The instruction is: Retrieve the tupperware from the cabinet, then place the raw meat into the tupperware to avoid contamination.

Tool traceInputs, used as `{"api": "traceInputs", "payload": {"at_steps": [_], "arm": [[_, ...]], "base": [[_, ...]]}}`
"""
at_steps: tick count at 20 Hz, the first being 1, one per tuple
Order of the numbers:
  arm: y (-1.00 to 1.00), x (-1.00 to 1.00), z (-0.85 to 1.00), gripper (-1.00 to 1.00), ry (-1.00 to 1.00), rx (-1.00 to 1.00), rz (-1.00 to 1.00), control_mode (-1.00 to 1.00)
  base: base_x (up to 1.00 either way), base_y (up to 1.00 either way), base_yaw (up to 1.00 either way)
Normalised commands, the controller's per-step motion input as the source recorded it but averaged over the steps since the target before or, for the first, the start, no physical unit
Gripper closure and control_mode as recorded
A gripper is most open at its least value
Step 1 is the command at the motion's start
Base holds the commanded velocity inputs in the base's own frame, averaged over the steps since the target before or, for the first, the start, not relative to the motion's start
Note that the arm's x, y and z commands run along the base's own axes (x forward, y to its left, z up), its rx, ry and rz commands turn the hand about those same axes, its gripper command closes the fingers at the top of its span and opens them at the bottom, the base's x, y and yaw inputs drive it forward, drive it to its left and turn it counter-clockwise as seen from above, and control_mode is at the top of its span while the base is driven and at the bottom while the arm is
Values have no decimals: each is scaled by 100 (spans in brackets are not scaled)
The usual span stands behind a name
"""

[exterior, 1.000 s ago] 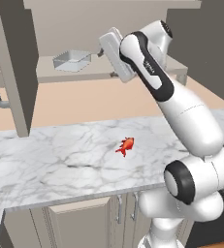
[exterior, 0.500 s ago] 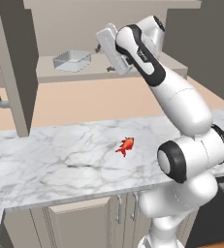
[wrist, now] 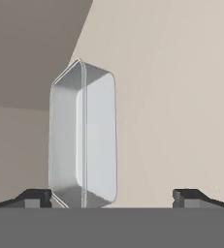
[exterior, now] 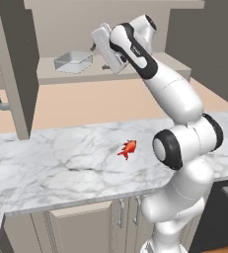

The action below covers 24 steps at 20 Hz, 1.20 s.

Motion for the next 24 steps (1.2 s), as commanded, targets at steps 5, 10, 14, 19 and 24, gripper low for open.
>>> {"api": "traceInputs", "payload": {"at_steps": [5,10,14,19,24], "arm": [[23,45,-1,-100,0,0,1,-100],[21,41,-5,-100,0,0,0,-100],[14,19,-17,-100,3,0,0,-100],[11,6,-20,-100,6,0,0,-100],[20,9,-25,-100,2,-2,0,-100]], "base": [[0,0,0],[0,0,0],[0,0,0],[0,0,0],[0,0,0]]}}
